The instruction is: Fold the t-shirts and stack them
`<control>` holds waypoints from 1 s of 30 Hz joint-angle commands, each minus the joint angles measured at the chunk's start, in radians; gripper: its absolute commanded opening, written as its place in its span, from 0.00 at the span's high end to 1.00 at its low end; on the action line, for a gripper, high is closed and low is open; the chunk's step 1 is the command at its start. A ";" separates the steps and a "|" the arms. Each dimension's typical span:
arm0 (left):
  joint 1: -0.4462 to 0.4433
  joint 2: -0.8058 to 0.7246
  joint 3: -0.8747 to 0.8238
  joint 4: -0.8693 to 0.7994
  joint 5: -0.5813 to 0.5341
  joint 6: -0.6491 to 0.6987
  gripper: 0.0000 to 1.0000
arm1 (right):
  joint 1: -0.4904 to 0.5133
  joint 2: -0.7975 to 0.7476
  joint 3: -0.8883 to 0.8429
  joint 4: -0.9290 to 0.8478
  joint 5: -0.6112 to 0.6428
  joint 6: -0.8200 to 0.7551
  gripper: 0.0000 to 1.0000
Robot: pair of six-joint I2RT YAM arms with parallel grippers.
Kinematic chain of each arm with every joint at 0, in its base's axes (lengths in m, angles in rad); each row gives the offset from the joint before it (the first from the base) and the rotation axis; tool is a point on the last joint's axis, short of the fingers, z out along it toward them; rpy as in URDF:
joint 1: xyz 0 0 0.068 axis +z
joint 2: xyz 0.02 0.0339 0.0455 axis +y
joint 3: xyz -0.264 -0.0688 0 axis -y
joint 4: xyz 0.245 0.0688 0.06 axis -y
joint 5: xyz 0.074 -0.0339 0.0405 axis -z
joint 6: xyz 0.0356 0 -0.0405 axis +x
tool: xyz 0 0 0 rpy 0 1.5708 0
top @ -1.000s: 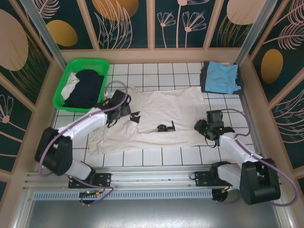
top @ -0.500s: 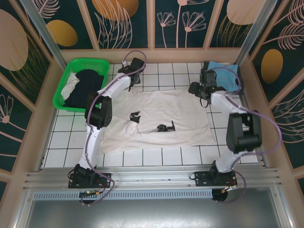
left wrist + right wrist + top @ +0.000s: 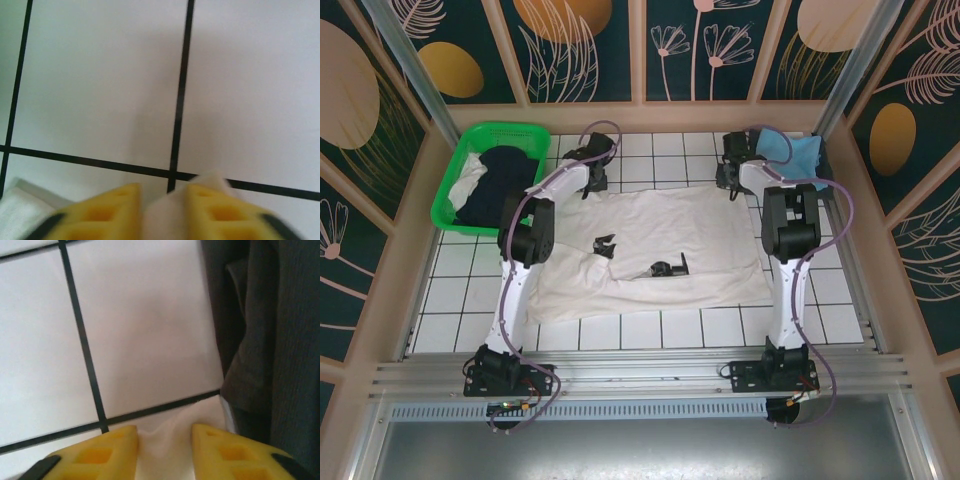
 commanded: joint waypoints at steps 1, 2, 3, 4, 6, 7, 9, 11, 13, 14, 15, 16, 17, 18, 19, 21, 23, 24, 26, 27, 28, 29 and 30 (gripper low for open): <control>-0.001 -0.069 -0.055 0.047 0.022 0.002 0.88 | -0.005 0.009 0.036 -0.062 0.023 -0.030 0.79; -0.001 -0.111 -0.093 0.075 0.026 -0.010 0.90 | -0.005 -0.002 0.031 -0.061 0.021 -0.029 0.84; -0.001 -0.156 -0.137 0.107 0.034 -0.015 0.94 | -0.005 -0.018 0.021 -0.060 0.019 -0.029 0.88; -0.001 -0.194 -0.173 0.132 0.039 -0.021 0.97 | -0.003 -0.034 0.006 -0.056 0.017 -0.028 0.89; -0.002 -0.285 -0.254 0.181 0.047 -0.031 1.00 | -0.004 -0.088 -0.052 -0.036 0.008 -0.024 0.91; -0.003 -0.321 -0.289 0.197 0.054 -0.033 1.00 | -0.003 -0.112 -0.084 -0.023 -0.003 -0.022 0.91; -0.003 -0.392 -0.359 0.222 0.074 -0.043 1.00 | -0.004 -0.174 -0.159 0.003 -0.020 -0.017 0.94; -0.003 -0.446 -0.418 0.232 0.088 -0.051 1.00 | -0.004 -0.230 -0.234 0.029 -0.034 -0.013 0.97; -0.006 -0.497 -0.484 0.240 0.092 -0.066 1.00 | -0.005 -0.288 -0.310 0.054 -0.045 -0.007 1.00; -0.010 -0.527 -0.525 0.250 0.094 -0.071 1.00 | -0.005 -0.319 -0.349 0.068 -0.052 -0.006 1.00; -0.014 -0.558 -0.565 0.260 0.091 -0.079 1.00 | -0.005 -0.345 -0.381 0.075 -0.052 0.000 1.00; -0.019 -0.584 -0.605 0.268 0.092 -0.085 1.00 | -0.006 -0.367 -0.407 0.078 -0.056 0.002 1.00; -0.027 -0.616 -0.654 0.281 0.090 -0.090 1.00 | -0.005 -0.394 -0.441 0.082 -0.056 0.006 1.00; -0.035 -0.646 -0.699 0.295 0.084 -0.098 1.00 | -0.006 -0.422 -0.479 0.094 -0.048 0.017 1.00; -0.042 -0.671 -0.741 0.307 0.084 -0.106 1.00 | -0.007 -0.441 -0.509 0.110 -0.050 0.021 1.00; -0.054 -0.712 -0.823 0.339 0.096 -0.126 1.00 | -0.011 -0.479 -0.553 0.131 -0.058 0.027 1.00; -0.072 -0.732 -0.867 0.336 0.088 -0.140 1.00 | -0.011 -0.508 -0.572 0.131 -0.062 0.033 1.00; -0.087 -0.738 -0.884 0.323 0.067 -0.148 1.00 | -0.011 -0.527 -0.587 0.133 -0.071 0.036 1.00; -0.107 -0.757 -0.910 0.294 0.030 -0.169 1.00 | -0.011 -0.577 -0.619 0.134 -0.095 0.039 1.00; -0.115 -0.759 -0.929 0.285 0.020 -0.186 1.00 | -0.011 -0.605 -0.642 0.133 -0.104 0.043 1.00; -0.121 -0.796 -0.947 0.282 0.018 -0.200 1.00 | -0.011 -0.632 -0.661 0.132 -0.118 0.047 1.00; -0.126 -0.815 -0.971 0.281 0.020 -0.216 1.00 | -0.011 -0.658 -0.685 0.129 -0.135 0.052 1.00; -0.131 -0.834 -0.999 0.280 0.025 -0.234 1.00 | -0.011 -0.680 -0.706 0.115 -0.144 0.060 1.00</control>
